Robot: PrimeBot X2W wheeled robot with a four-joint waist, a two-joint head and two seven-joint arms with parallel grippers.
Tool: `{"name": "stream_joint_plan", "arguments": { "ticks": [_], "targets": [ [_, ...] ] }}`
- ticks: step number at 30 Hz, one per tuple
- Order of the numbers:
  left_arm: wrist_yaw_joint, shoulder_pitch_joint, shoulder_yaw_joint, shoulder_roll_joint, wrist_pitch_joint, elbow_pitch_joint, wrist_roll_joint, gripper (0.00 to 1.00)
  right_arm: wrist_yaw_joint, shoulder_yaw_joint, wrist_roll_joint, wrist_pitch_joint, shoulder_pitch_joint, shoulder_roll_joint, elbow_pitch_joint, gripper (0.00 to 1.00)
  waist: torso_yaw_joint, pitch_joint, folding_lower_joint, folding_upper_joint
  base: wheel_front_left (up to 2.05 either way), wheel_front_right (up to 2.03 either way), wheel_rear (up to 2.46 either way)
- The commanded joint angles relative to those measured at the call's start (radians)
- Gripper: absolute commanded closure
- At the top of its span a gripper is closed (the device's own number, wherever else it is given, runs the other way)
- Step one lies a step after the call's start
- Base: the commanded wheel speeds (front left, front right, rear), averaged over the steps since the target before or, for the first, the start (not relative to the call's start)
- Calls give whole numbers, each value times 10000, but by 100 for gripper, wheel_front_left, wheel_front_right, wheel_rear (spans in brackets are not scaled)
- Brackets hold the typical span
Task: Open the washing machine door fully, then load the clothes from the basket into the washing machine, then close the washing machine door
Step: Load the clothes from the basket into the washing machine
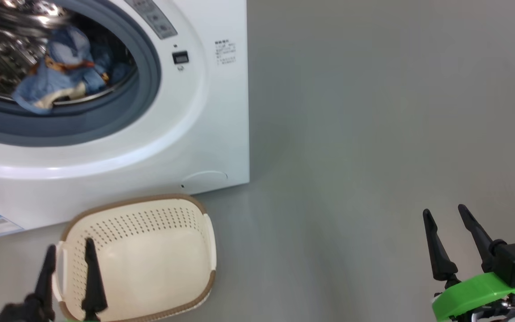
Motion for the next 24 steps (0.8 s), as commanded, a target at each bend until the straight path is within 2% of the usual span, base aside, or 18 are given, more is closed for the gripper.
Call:
{"name": "stream_joint_plan", "arguments": {
  "ticks": [1, 10, 24],
  "targets": [
    [117, 171, 247, 71, -113, -441, 161, 0, 71, 219, -127, 96, 77, -231, -421, 0, 381, -768, 3, 0, 0, 0, 0],
    [284, 1230, -209, -333, -87, -600, 273, 0, 71, 203, -136, 644, 619, -425, -1006, 0, 718, -1459, 3, 0, 0, 0, 0],
    [382, 1464, -371, -296, -41, -492, 333, 0, 71, 317, -101, 1027, 933, -476, -1366, 0, 937, -1732, 3, 0, 0, 0, 0]
  ]
}}
